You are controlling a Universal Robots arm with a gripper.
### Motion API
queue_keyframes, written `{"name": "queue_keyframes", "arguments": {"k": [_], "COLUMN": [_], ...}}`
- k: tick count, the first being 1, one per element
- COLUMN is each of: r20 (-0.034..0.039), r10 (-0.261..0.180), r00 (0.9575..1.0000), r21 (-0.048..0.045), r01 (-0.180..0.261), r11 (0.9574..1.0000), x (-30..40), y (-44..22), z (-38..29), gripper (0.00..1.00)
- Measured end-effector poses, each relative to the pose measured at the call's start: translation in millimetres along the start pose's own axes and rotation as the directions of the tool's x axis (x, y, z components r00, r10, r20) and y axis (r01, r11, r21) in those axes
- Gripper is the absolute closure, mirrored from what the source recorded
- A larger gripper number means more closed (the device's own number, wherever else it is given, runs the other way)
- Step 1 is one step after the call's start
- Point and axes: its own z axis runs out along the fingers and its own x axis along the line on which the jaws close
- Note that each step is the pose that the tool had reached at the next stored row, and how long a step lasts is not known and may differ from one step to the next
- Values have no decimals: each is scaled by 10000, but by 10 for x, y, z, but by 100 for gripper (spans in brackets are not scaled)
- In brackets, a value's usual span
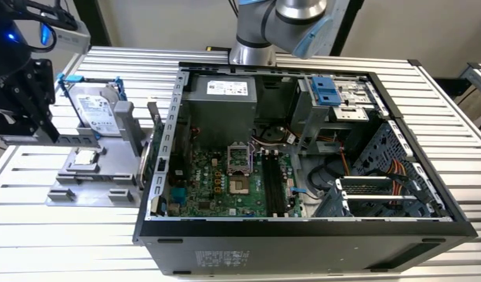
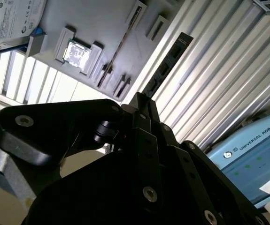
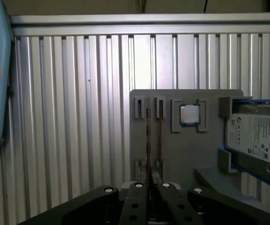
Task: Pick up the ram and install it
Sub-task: 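Pick up the ram and move it above insertion slot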
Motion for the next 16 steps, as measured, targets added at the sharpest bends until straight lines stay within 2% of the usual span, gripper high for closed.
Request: {"name": "queue_keyframes", "arguments": {"k": [16], "r20": [0], "r10": [0], "r00": [10000], "r21": [0], "r01": [0], "r11": [10000], "x": [-3], "y": [2], "z": [-100], "gripper": [100]}}
